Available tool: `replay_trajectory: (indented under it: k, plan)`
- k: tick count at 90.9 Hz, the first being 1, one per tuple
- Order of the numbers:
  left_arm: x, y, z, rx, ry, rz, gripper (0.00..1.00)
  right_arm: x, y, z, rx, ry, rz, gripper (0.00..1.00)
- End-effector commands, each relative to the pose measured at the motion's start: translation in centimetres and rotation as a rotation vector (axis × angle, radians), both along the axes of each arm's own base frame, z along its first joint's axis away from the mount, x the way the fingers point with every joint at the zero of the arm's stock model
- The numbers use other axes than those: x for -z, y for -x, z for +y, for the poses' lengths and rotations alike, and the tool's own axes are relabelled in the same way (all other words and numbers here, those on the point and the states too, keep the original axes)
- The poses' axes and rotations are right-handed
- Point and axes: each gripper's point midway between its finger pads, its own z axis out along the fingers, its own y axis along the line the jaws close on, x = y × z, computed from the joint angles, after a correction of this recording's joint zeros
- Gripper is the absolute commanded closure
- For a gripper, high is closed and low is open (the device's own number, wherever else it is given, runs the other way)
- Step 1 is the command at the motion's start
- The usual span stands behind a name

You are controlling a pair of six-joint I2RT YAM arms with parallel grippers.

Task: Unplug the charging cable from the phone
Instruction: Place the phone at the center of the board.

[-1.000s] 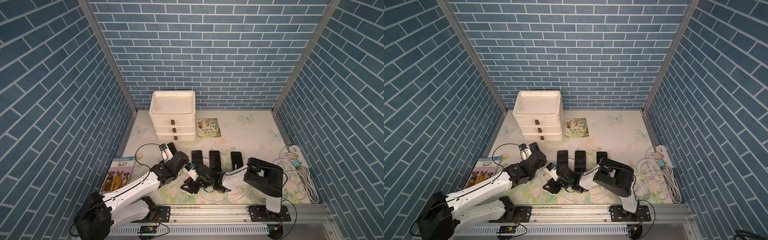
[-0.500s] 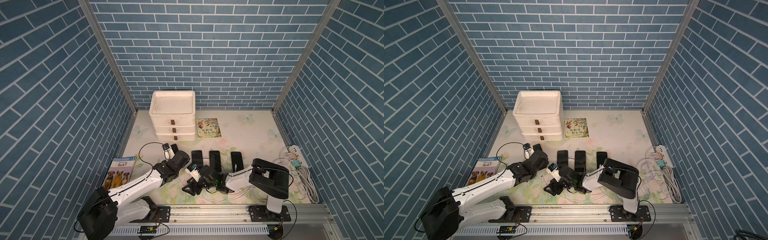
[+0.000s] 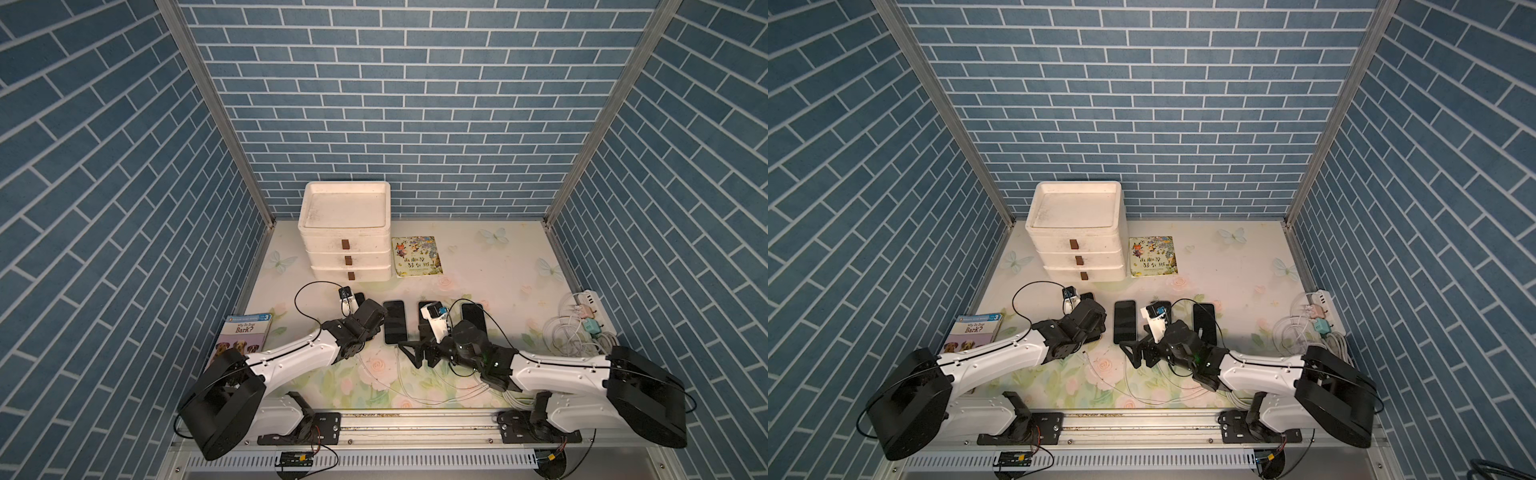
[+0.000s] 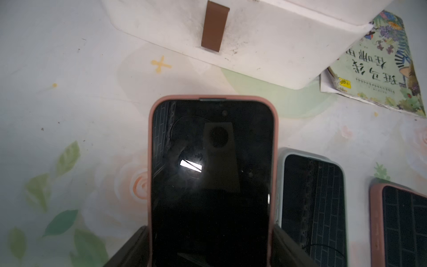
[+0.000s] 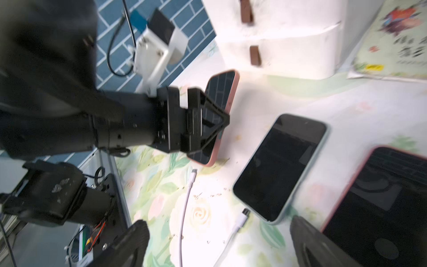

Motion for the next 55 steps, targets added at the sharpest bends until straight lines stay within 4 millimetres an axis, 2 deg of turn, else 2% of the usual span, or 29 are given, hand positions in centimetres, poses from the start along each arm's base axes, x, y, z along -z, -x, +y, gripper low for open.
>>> replay_trajectory:
  k: [1,13,26,55]
  plan:
    - [-0.2,-1.0,-0.7,0.02,-0.003,-0.014,1.0,0.5,-2.5,-3.9,0.194,0.064,0.007,0.0]
    - [1.5,-0.8,-0.5,0.026,-0.036,0.021,1.0,-0.3,-2.8,-5.8,0.235,0.037,-0.003,0.01]
    - [2.9,-0.3,-0.4,0.034,-0.055,0.068,1.0,-0.3,-2.5,-6.8,0.249,0.017,0.002,0.01]
    - [3.9,0.9,0.0,0.059,-0.089,0.14,1.0,-0.3,-2.7,-7.6,0.275,0.007,0.004,0.0]
